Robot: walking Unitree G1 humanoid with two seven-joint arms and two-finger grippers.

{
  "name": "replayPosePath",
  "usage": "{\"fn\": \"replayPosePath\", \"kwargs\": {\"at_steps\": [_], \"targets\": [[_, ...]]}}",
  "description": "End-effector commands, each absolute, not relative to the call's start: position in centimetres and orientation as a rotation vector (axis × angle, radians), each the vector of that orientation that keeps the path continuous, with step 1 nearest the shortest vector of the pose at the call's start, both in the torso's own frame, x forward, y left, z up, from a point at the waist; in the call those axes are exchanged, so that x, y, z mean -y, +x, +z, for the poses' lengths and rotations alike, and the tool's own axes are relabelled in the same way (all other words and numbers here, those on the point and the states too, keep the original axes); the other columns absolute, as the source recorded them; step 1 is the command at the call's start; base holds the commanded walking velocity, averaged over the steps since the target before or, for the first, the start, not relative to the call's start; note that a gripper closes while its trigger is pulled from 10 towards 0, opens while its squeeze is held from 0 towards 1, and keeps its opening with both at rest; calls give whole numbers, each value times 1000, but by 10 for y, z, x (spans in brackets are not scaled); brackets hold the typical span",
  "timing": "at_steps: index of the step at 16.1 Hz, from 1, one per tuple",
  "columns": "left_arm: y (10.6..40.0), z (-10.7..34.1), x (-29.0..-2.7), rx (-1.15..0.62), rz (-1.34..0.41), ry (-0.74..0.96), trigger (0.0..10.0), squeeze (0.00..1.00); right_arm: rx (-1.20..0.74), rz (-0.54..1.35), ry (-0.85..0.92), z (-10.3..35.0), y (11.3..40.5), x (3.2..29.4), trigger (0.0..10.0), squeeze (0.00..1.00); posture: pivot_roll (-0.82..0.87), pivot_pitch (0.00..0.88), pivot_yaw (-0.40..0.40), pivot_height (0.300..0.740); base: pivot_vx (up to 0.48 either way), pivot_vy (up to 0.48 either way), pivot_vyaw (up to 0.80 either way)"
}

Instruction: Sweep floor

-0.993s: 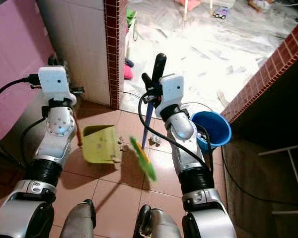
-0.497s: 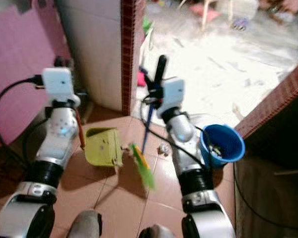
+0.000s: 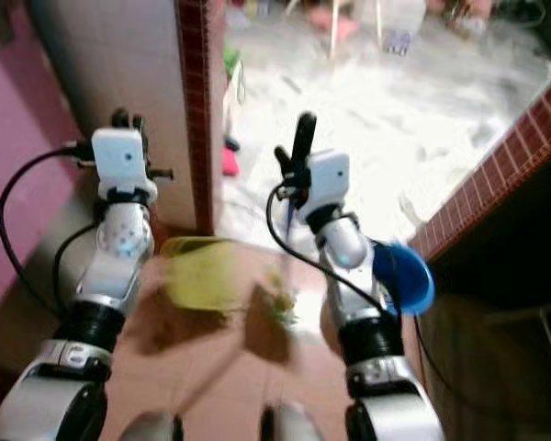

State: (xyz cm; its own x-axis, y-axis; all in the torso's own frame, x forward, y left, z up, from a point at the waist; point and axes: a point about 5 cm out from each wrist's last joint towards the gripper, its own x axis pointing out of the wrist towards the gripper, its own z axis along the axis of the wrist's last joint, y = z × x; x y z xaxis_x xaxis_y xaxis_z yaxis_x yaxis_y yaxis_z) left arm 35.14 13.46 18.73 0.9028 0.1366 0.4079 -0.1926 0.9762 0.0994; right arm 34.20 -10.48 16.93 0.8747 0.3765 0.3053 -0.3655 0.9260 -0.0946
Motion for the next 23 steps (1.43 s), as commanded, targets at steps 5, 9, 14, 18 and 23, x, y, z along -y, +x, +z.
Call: {"fn": "replayPosePath", "kwargs": {"at_steps": [5,9,14,18,23], "targets": [[353,191,-143,445,181,238,10000,0,396,400,-14,184,343,93,10000,0,-7,64,-100,740,51,0,0],[352,173,-144,362,122,257,10000,0,409,387,-14,184,343,92,10000,0,0,63,-97,740,0,0,0],[346,160,-150,348,86,299,10000,0,400,371,-14,181,344,93,10000,0,11,69,-92,740,0,0,0],[343,145,-158,313,103,340,10000,0,395,367,-6,174,342,88,10000,0,14,95,-85,740,0,0,0],[339,141,-162,319,79,354,10000,0,391,326,2,167,337,89,10000,0,6,145,-84,740,0,0,0]]}}
